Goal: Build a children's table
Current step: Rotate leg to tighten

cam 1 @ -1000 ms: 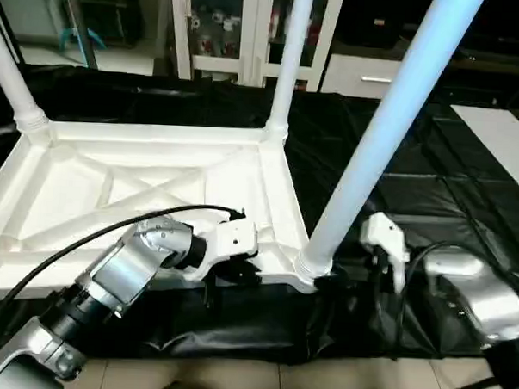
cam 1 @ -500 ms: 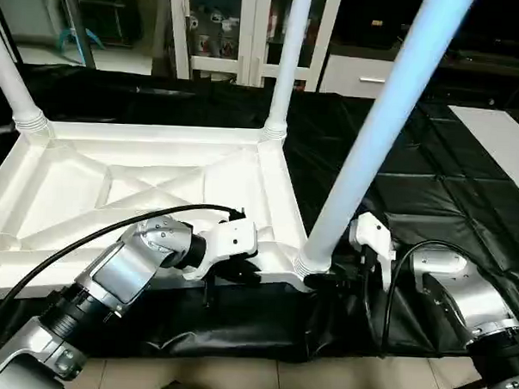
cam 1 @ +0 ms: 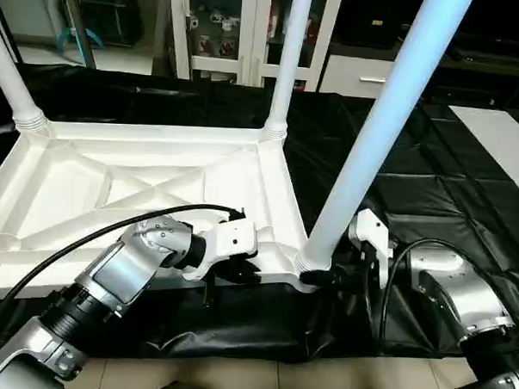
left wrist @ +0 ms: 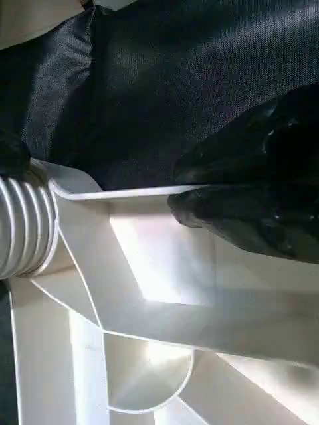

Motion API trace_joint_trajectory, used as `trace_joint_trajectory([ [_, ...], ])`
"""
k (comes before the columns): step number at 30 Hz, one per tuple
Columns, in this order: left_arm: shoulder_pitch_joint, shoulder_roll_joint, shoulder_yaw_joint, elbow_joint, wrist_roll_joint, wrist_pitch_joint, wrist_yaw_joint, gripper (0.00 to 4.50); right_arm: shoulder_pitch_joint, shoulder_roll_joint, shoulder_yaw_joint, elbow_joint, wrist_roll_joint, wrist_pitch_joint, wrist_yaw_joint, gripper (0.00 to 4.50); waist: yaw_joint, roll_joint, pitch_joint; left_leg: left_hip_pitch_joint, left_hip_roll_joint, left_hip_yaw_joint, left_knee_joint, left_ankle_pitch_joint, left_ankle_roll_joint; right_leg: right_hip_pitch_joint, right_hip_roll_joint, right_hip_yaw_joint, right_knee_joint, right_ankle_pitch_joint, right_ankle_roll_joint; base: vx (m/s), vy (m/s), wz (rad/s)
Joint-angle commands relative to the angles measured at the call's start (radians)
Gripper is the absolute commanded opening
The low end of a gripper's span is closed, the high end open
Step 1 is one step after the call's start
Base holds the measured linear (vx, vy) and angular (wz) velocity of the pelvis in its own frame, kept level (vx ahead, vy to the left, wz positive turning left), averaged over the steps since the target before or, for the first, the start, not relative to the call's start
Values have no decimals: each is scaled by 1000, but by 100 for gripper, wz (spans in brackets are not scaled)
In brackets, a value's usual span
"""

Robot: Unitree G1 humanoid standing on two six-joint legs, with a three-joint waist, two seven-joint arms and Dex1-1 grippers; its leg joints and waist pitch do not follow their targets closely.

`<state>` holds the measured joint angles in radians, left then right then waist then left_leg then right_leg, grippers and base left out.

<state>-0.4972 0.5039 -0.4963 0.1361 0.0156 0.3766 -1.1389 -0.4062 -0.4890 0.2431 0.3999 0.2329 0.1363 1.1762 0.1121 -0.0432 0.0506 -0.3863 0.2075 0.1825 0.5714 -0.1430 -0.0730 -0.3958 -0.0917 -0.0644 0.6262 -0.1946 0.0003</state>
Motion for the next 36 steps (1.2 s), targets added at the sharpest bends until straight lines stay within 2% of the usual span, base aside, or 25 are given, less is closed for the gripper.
trace_joint_trajectory([
  [1, 2, 6, -39, 3, 17, 1, -35, 0, -20, -2, -30, 12, 6, -23, 2, 330, -3, 3, -65, 25, 24, -5, -59, -280, 8, 36, -44, 39, -81, -194, -191, 0, 0, 0],
  [4, 2, 7, -39, 2, 17, 1, -36, 0, -23, 5, -33, 21, 0, -33, 2, 330, -4, 2, -65, 24, 24, -5, -59, -286, 6, 37, -45, 38, -82, -202, -191, 0, 0, 0],
  [12, 5, 8, -40, 1, 20, 2, -38, 0, -22, 5, -26, 28, -3, -36, 15, 277, -3, 1, -65, 25, 24, -5, -59, -288, 5, 36, -45, 38, -82, -206, -190, 0, 0, 0],
  [20, 10, 12, -40, -4, 19, 8, -39, 0, -23, 9, -32, 33, 3, -29, 21, 269, -4, 1, -65, 24, 24, -5, -59, -284, 7, 37, -45, 38, -81, -200, -193, 0, 0, 0],
  [24, 16, -2, -26, 4, 9, 30, -20, 0, -38, 37, -39, 89, -53, -59, -103, 268, -7, 3, -63, 25, 22, -5, -60, -301, -2, 34, -45, 38, -84, -230, -189, 0, 0, 0],
  [25, 16, -33, -2, 25, -2, 54, 20, 0, -57, 75, -60, 143, -83, -68, -229, 268, -8, 4, -63, 26, 23, -6, -60, -311, -7, 33, -46, 38, -84, -244, -187, 0, 0, 0],
  [26, 14, -58, 16, 44, -8, 66, 54, 0, -68, 100, -75, 169, -88, -63, -296, 268, -18, 2, -58, 21, 18, -6, -63, -331, -23, 31, -45, 37, -87, -287, -179, 0, 0, 0],
  [27, 8, -94, 41, 73, -13, 78, 104, 0, -80, 136, -96, 195, -86, -50, -375, 268, -26, 2, -60, 22, 18, -11, -65, -358, -39, 32, -47, 35, -91, -342, -163, 0, 0, 0],
  [29, 6, -107, 49, 84, -14, 82, 124, 0, -84, 149, -104, 203, -85, -44, -404, 267, -33, 3, -60, 21, 18, -17, -66, -388, -50, 34, -47, 32, -95, -384, -143, 0, 0, 0],
  [31, -5, -145, 64, 111, -9, 94, 177, 0, -98, 198, -123, 229, -95, -26, -518, 267, -38, 5, -60, 25, 19, -18, -66, -416, -51, 25, -46, 33, -99, -383, -138, 0, 0, 0],
  [34, -17, -178, 77, 130, -4, 108, 219, 0, -109, 238, -135, 252, -107, -20, -608, 267, -44, 6, -61, 27, 20, -18, -67, -433, -49, 23, -44, 33, -99, -369, -143, 0, 0, 0],
  [35, -30, -212, 90, 151, 7, 122, 265, 0, -122, 278, -147, 279, -120, -17, -700, 267, -49, 7, -60, 28, 19, -17, -66, -437, -50, 18, -44, 35, -100, -359, -150, 0, 0, 0],
  [36, -50, -257, 109, 180, 19, 148, 333, 0, -138, 323, -160, 313, -132, -16, -809, 267, -56, 6, -60, 26, 16, -17, -66, -435, -57, 19, -44, 34, -99, -368, -152, 0, 0, 0],
])
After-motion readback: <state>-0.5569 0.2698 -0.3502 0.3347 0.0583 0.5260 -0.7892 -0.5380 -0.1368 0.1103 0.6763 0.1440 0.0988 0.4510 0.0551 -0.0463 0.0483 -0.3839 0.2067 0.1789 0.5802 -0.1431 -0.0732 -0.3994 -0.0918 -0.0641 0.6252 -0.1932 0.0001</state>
